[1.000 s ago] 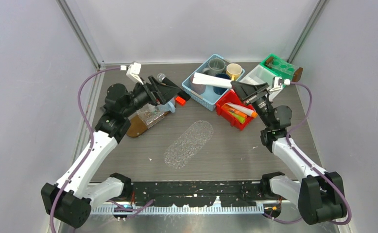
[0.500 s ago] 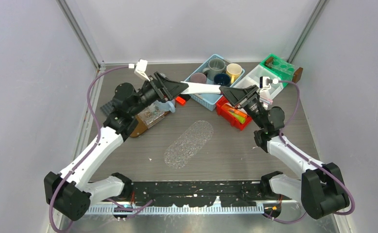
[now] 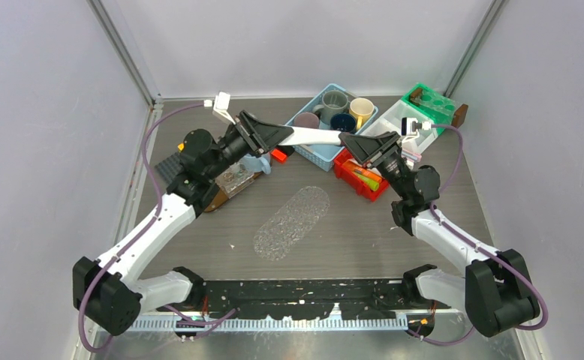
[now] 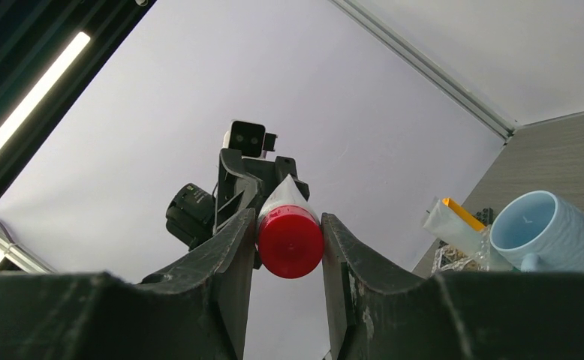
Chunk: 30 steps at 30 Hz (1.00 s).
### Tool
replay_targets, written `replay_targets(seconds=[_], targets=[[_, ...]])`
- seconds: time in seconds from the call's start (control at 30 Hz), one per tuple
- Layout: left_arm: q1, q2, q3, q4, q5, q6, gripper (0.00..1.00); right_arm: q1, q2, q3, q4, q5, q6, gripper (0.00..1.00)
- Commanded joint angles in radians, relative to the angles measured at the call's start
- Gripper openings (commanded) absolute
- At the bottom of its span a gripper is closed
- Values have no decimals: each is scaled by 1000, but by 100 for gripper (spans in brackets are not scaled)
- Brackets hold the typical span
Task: Prepare toiletry sets of a toothbrush and toothpaste on the tray
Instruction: Pick up the toothpaste from the storage box.
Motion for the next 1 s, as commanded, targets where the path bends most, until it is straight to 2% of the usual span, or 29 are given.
replay_targets(seconds=[0.0, 0.1, 0.23, 0.3, 0.37, 0.4, 0.43, 0.5, 0.57, 0.8, 0.97], targets=[[-8, 2, -6, 74, 2, -29, 39, 4, 2, 31, 118, 8, -15, 0], [-9, 7, -8, 81, 5, -36, 28, 4, 7, 27, 124, 12, -17, 1], [-10, 7, -9, 90, 2, -41, 0, 4, 11, 24, 124, 9, -23, 2], [-10, 0, -8, 80, -8, -34, 0, 4, 10, 24, 110, 6, -35, 10], [-9, -12, -4, 52, -20, -13, 0, 5, 6, 24, 93, 2, -51, 23], [-9, -20, 2, 32, -28, 2, 0, 4, 0, 24, 70, 0, -58, 34], [-9, -27, 6, 9, -36, 19, 0, 4, -2, 22, 45, 0, -74, 40], [-8, -49, 23, -43, -56, 69, 0, 4, -16, 18, 0, 3, -100, 58], [-4, -74, 42, -109, -79, 118, 0, 4, -35, 15, -63, 12, -134, 68], [6, -159, 159, -433, -204, 356, 0, 3, -119, 16, -292, 35, -296, 80], [6, -191, 285, -728, -327, 553, 0, 3, -207, 71, -619, 79, -443, 83]])
